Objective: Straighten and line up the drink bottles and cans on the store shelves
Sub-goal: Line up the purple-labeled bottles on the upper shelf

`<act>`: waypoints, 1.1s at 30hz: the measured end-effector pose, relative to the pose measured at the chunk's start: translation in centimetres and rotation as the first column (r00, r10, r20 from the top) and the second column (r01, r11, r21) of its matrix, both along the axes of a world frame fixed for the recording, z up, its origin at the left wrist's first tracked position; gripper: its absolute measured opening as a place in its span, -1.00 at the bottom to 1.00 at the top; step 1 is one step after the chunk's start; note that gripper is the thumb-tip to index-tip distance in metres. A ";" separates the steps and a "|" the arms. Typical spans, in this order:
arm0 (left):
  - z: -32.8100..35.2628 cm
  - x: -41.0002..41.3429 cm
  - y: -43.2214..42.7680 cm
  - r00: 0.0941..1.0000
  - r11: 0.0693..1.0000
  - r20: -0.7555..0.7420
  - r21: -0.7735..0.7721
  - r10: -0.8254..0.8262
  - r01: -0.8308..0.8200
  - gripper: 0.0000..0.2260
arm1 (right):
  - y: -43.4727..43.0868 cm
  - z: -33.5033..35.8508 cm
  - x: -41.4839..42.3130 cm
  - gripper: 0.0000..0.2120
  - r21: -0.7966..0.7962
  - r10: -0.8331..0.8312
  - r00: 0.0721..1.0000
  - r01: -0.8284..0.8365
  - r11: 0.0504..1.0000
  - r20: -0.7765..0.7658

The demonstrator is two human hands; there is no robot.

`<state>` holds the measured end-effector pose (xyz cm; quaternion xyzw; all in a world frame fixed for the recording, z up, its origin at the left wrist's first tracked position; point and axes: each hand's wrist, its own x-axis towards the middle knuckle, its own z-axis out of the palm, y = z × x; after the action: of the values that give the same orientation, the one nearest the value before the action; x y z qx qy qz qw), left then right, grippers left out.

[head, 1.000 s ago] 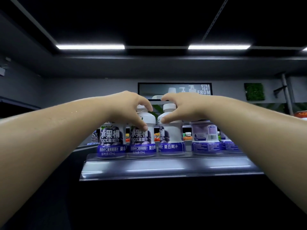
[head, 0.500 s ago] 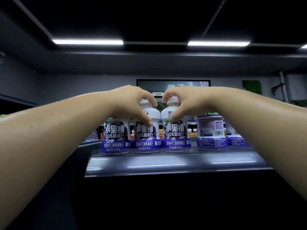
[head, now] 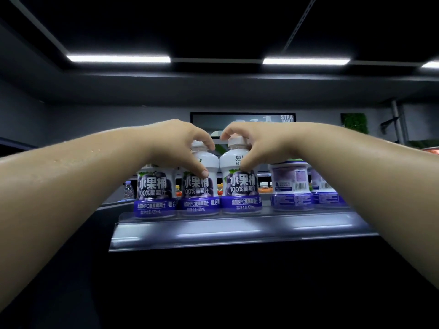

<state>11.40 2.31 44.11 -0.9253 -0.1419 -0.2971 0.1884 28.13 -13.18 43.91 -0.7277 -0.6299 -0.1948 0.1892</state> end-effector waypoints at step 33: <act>1.3 13.7 -12.0 0.982 0.984 -0.081 -0.031 0.170 -0.173 -0.46 | -10.9 0.5 13.4 -0.34 -0.016 -0.083 0.989 0.081 0.997 -0.125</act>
<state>25.08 -9.72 45.38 -0.9239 -0.2191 -0.2407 0.2010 41.50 -24.11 44.39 -0.7648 -0.5873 -0.1527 0.2164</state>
